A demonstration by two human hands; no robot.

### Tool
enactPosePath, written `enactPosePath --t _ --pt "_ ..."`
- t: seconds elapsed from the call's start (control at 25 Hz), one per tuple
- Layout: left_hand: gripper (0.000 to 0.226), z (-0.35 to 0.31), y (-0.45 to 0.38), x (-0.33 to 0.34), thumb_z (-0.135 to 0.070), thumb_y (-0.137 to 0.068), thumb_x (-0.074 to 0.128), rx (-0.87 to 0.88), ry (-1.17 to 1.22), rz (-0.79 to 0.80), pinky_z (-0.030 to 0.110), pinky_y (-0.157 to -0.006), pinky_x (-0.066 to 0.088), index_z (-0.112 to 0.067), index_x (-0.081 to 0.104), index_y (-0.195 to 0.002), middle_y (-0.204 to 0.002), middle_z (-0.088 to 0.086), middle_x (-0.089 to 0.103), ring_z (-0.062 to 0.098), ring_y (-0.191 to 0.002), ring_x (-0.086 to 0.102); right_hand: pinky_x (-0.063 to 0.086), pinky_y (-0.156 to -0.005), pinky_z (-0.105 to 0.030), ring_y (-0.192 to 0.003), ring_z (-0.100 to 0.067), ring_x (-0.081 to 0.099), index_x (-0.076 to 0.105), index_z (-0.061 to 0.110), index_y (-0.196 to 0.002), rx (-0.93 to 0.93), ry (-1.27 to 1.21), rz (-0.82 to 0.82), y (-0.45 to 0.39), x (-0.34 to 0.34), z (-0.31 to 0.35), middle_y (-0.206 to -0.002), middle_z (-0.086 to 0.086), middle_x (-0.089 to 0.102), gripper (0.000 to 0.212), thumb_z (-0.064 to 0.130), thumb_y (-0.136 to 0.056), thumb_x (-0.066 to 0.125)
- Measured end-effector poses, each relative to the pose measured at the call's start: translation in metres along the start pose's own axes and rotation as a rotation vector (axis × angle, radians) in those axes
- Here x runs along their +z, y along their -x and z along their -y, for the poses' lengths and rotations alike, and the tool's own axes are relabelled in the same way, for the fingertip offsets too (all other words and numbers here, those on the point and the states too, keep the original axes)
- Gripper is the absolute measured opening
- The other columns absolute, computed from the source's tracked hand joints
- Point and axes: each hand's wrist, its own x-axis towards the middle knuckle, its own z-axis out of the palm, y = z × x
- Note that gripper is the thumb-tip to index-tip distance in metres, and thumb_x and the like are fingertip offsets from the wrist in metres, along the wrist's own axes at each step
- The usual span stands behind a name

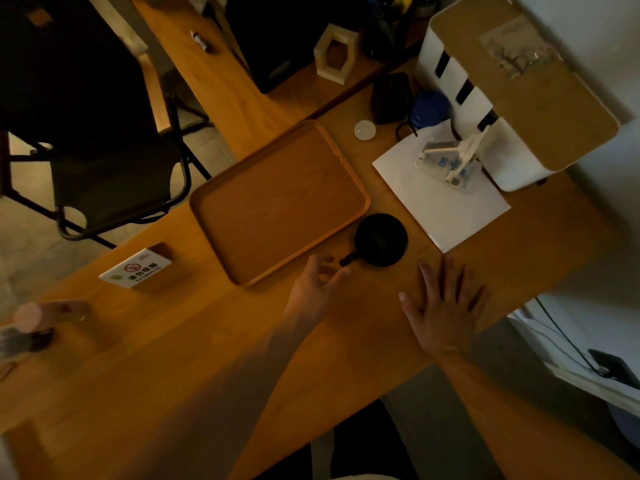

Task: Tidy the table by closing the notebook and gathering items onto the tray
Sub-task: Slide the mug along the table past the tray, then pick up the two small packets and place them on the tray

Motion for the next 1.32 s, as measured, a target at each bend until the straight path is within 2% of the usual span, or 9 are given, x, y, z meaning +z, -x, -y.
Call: enactPosePath --t 0.12,0.24,0.32,0.52,0.8,0.88,1.0,1.12,1.32 --pt "0.029 0.03 0.01 -0.015 -0.05 -0.095 0.054 -0.026 -0.159 -0.006 0.026 -0.061 0.044 -0.028 0.055 -0.114 -0.109 -0.006 0.058 0.01 -0.082 0.059 0.0 -0.115 -0.061 -0.148 -0.043 0.009 0.014 0.03 -0.155 0.01 0.032 0.016 0.004 -0.007 0.011 -0.163 -0.014 0.014 0.075 0.067 -0.092 0.029" --pt "0.01 0.059 0.03 -0.031 -0.026 -0.1 0.051 -0.038 -0.344 -0.027 0.031 -0.068 0.043 -0.021 0.059 -0.104 -0.11 0.001 0.057 0.019 -0.087 0.059 0.035 -0.106 -0.061 -0.131 -0.044 0.039 0.042 0.016 -0.141 -0.014 0.042 0.006 0.017 -0.016 0.036 -0.144 -0.021 0.044 0.06 0.046 -0.091 0.055" --pt "0.013 0.074 0.045 -0.044 -0.018 -0.1 0.048 -0.052 -0.458 0.005 0.03 -0.077 0.042 -0.017 0.059 -0.107 -0.108 0.003 0.056 0.025 -0.101 0.059 0.046 -0.093 -0.051 -0.117 -0.037 0.049 0.05 0.016 -0.132 -0.072 0.062 0.032 0.026 -0.022 0.054 -0.131 -0.017 0.053 0.051 0.039 -0.088 0.061" --pt "0.028 0.108 0.088 -0.085 -0.032 -0.098 0.047 -0.18 -0.719 0.078 0.045 -0.088 0.048 -0.019 0.053 -0.122 -0.124 0.008 0.05 0.032 -0.107 0.057 0.044 -0.096 -0.038 -0.124 -0.023 0.044 0.043 0.029 -0.136 -0.287 0.128 0.273 0.048 -0.033 0.104 -0.14 0.0 0.043 0.046 0.043 -0.093 0.05" --pt "0.036 0.159 0.134 -0.146 -0.037 -0.101 0.045 -0.197 -0.823 0.17 0.048 -0.097 0.042 -0.018 0.048 -0.131 -0.13 0.008 0.05 0.031 -0.113 0.053 0.045 -0.094 -0.033 -0.12 -0.018 0.05 0.045 0.029 -0.136 -0.499 0.182 0.619 0.076 -0.044 0.191 -0.139 0.002 0.045 0.039 0.038 -0.098 0.046" --pt "0.034 0.173 0.147 -0.161 -0.035 -0.102 0.044 -0.2 -0.811 0.18 0.045 -0.091 0.044 -0.017 0.048 -0.13 -0.128 0.008 0.051 0.029 -0.109 0.055 0.045 -0.096 -0.033 -0.12 -0.019 0.05 0.046 0.027 -0.137 -0.527 0.216 0.698 0.086 -0.044 0.214 -0.139 0.001 0.046 0.038 0.037 -0.099 0.045" --pt "0.03 0.198 0.168 -0.189 -0.033 -0.102 0.045 -0.192 -0.798 0.171 0.038 -0.077 0.045 -0.016 0.049 -0.127 -0.124 0.009 0.055 0.027 -0.103 0.057 0.044 -0.102 -0.04 -0.124 -0.023 0.05 0.048 0.023 -0.136 -0.557 0.298 0.73 0.1 -0.041 0.25 -0.14 -0.003 0.047 0.038 0.036 -0.1 0.043" --pt "0.033 0.225 0.186 -0.215 -0.035 -0.101 0.045 -0.198 -0.817 0.174 0.041 -0.082 0.045 -0.017 0.048 -0.128 -0.126 0.009 0.054 0.029 -0.106 0.057 0.034 -0.112 -0.039 -0.139 -0.027 0.037 0.04 0.016 -0.145 -0.61 0.409 0.718 0.117 -0.035 0.286 -0.152 -0.008 0.038 0.047 0.034 -0.102 0.041" --pt "0.035 0.269 0.212 -0.251 -0.034 -0.101 0.045 -0.228 -0.781 0.16 0.042 -0.084 0.047 -0.016 0.047 -0.131 -0.128 0.011 0.055 0.03 -0.108 0.057 0.03 -0.114 -0.037 -0.145 -0.026 0.029 0.034 0.014 -0.149 -0.678 0.458 0.716 0.143 -0.028 0.338 -0.157 -0.01 0.033 0.049 0.033 -0.103 0.038"
